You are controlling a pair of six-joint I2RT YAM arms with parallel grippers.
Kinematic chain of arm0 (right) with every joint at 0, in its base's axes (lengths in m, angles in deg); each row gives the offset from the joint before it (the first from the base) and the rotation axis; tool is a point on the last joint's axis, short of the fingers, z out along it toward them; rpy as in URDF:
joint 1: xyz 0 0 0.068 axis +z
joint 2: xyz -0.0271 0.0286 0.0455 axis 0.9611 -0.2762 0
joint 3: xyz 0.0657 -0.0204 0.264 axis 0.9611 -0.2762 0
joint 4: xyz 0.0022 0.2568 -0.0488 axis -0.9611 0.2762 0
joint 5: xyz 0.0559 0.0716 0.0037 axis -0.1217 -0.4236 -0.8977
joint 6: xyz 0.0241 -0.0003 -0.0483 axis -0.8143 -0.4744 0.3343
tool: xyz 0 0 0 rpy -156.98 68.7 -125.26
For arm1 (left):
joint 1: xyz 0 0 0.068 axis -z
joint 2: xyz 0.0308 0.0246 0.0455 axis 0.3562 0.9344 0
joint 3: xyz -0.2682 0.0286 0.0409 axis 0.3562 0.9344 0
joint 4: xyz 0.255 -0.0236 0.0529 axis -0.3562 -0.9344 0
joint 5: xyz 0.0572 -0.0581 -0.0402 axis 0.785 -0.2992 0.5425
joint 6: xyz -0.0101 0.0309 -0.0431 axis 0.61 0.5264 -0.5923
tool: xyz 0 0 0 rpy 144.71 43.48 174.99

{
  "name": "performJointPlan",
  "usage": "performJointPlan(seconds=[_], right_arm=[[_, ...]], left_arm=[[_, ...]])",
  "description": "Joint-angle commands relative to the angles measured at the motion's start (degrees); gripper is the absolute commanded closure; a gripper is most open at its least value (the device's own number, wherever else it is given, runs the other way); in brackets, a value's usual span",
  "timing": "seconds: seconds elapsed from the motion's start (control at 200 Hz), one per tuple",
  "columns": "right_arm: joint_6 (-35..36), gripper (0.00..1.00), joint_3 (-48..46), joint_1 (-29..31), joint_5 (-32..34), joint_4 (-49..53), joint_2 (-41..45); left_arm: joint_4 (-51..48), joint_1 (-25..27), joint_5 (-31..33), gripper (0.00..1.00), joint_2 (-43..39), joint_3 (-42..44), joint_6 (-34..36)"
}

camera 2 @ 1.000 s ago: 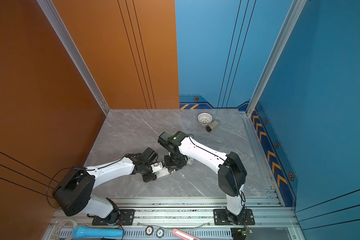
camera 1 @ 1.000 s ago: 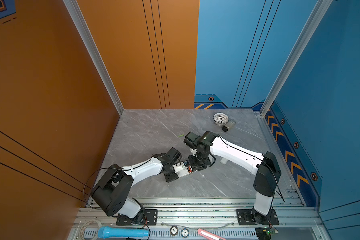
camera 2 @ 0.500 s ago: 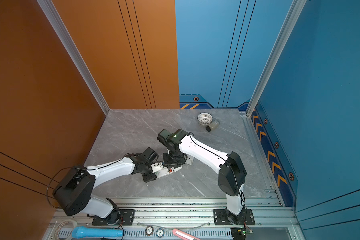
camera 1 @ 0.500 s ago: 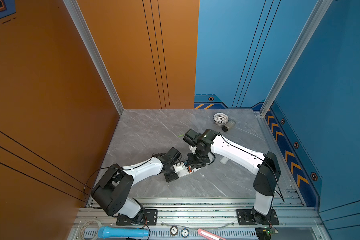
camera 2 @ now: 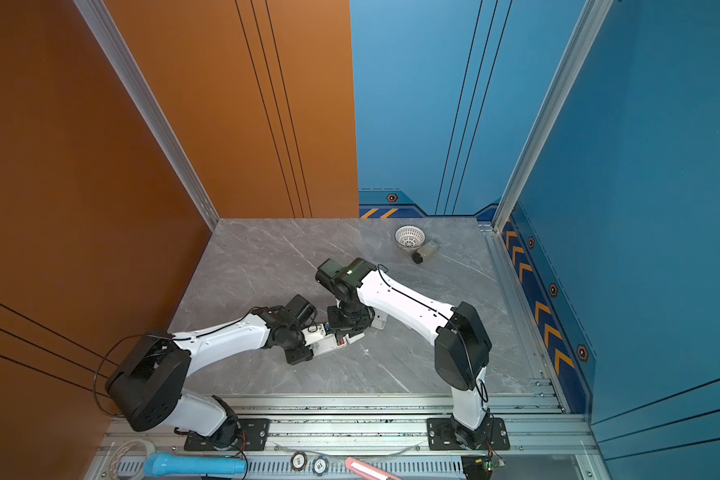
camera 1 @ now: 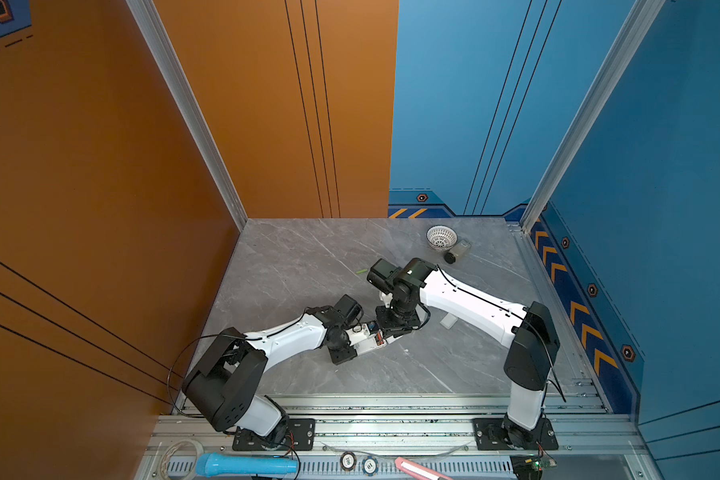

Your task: Unload the batteries from the remote control

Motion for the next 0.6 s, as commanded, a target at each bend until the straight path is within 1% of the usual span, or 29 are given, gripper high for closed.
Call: performJointPlan(seconds=[0.0,0.21,0.591], right_arm=[[0.91,1.00,-1.27,-0.18,1.37,1.83,-0.89],[1.26,1.00,-1.32,-0.20,1.11,1.91,-1.07],[1.28,1.00,-4.40,-0.46,1.47,2.52,0.53]], left_arm=[[0.89,1.30,1.09,0.97,2.84,0.88,-0.59],[0.81,1.30,1.27,0.98,2.85,0.82,-0.52],[0.62,1.39,2.42,1.00,3.21,0.41,-0.68]])
